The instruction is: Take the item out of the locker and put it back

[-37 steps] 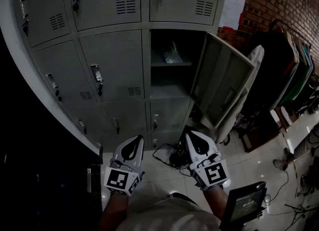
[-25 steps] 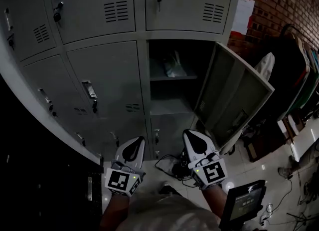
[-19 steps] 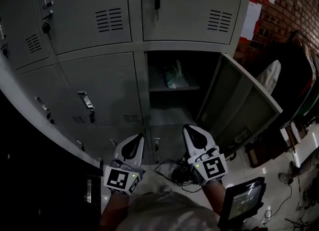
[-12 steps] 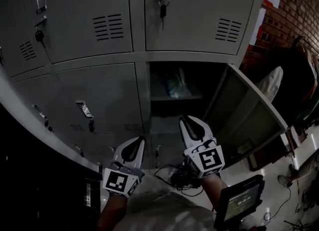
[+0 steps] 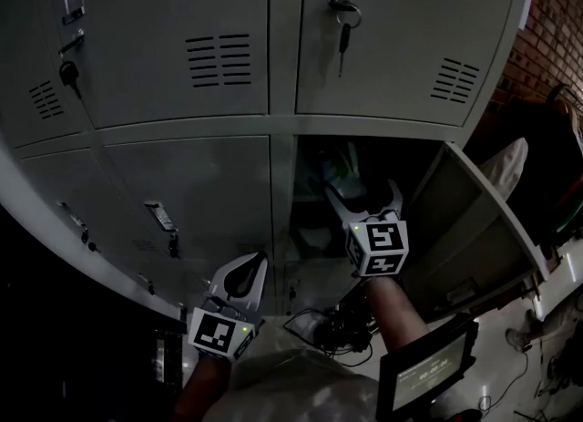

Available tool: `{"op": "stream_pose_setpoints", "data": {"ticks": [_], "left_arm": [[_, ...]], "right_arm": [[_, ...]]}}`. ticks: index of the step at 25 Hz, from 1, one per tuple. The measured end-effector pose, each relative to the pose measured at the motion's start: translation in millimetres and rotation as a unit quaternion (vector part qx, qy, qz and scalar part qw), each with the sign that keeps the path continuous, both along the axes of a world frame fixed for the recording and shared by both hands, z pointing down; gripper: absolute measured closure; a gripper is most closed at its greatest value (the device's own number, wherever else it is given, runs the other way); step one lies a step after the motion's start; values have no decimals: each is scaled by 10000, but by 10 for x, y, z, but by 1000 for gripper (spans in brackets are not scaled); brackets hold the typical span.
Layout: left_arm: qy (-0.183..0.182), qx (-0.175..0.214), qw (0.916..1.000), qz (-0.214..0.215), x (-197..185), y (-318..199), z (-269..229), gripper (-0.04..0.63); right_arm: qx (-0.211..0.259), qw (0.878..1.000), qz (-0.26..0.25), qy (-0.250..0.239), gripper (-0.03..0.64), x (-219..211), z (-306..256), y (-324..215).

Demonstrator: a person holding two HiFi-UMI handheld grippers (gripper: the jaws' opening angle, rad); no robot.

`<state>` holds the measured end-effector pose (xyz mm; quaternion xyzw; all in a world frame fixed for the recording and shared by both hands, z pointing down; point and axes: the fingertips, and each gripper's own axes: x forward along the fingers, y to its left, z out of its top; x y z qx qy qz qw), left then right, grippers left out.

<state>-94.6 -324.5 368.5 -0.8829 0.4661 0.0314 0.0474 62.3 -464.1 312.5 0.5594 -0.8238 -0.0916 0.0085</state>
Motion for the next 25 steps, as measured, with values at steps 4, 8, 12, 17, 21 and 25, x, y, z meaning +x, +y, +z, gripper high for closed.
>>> {"op": "stream_pose_setpoints", "data": {"ticks": [4,8,12,17,21,25], "left_arm": [[32,-9,10000,-83,-57,-132,-19,593],[80,-13,9999,-86,-95,-226,-20,592],[114,-118,9998,-90,-127,-288,43,592],[186,-123,9998,-5,-126,-256,9,594],[175,-90,9997,130,-126,-142,-3,592],[-46,-14,9998,172,-112,80,39,594]], "right_arm": [[-209,9997,42,87,197,38,84,-186],[-533,9979,-282,238,597,2,204,-250],[-202,9991,-178,332,609,32,96,-173],[109,9992,-144,365,611,12,-17,134],[235,9991,-164,302,611,-19,-58,514],[407,9990,-142,141,611,-8,-102,1052]]}}
